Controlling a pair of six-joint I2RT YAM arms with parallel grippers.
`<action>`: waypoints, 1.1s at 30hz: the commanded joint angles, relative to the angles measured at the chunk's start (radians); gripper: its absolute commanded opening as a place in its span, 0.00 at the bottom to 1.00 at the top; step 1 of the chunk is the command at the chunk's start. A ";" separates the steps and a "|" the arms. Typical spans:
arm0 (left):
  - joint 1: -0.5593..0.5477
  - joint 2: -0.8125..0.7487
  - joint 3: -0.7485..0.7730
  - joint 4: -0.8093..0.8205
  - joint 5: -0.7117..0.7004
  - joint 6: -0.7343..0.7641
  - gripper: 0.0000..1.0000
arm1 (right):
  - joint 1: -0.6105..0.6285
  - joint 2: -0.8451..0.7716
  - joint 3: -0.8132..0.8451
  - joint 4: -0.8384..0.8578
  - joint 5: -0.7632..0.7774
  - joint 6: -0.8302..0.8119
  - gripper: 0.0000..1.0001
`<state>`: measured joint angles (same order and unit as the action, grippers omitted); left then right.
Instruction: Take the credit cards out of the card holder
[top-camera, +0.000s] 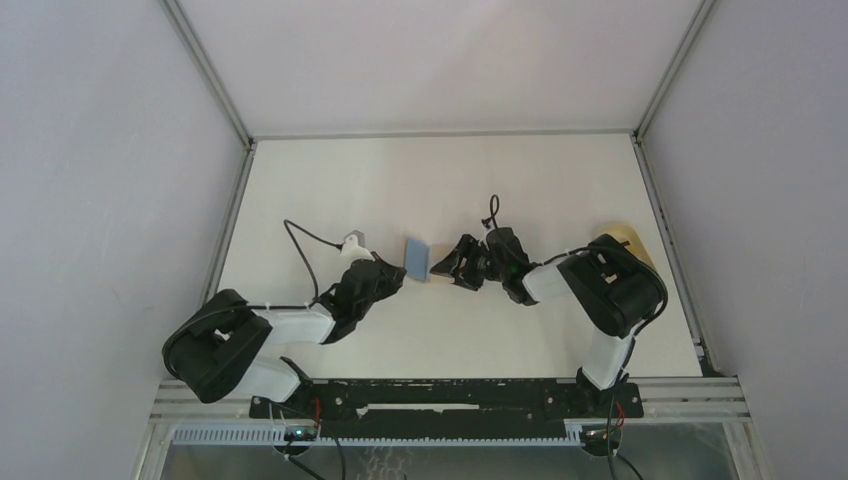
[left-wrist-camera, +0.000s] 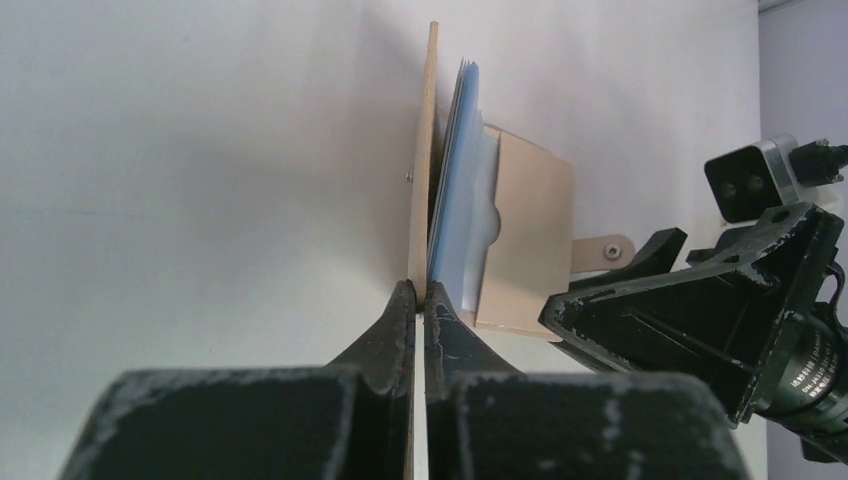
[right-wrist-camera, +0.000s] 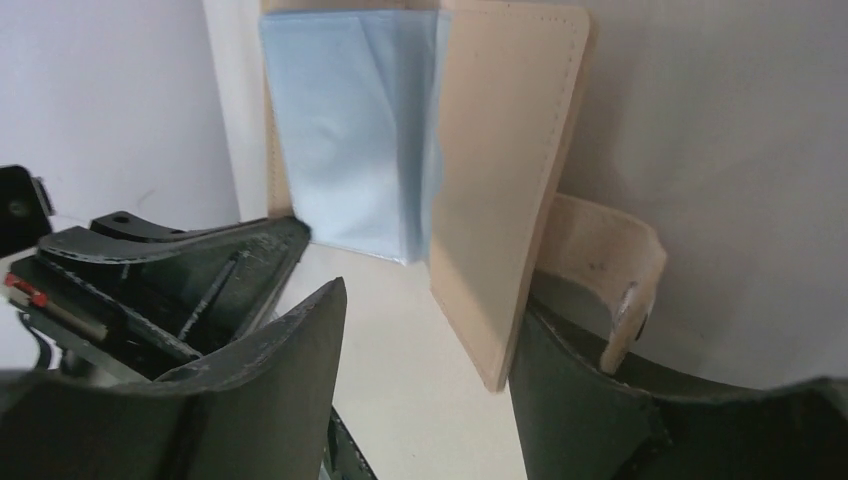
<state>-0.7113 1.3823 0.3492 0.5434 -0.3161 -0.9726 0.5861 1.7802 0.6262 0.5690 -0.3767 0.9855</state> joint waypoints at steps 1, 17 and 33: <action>-0.006 0.035 -0.044 0.035 0.046 -0.020 0.00 | 0.004 0.066 0.009 0.141 -0.018 0.033 0.66; -0.006 0.003 -0.103 0.145 0.063 -0.009 0.40 | -0.005 0.098 0.038 0.122 -0.077 0.001 0.00; 0.060 0.247 -0.218 0.695 0.156 -0.053 0.69 | -0.003 0.117 0.020 0.141 -0.148 -0.016 0.00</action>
<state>-0.6712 1.5562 0.1650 1.0325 -0.1917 -1.0084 0.5827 1.8877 0.6376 0.6762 -0.4858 0.9932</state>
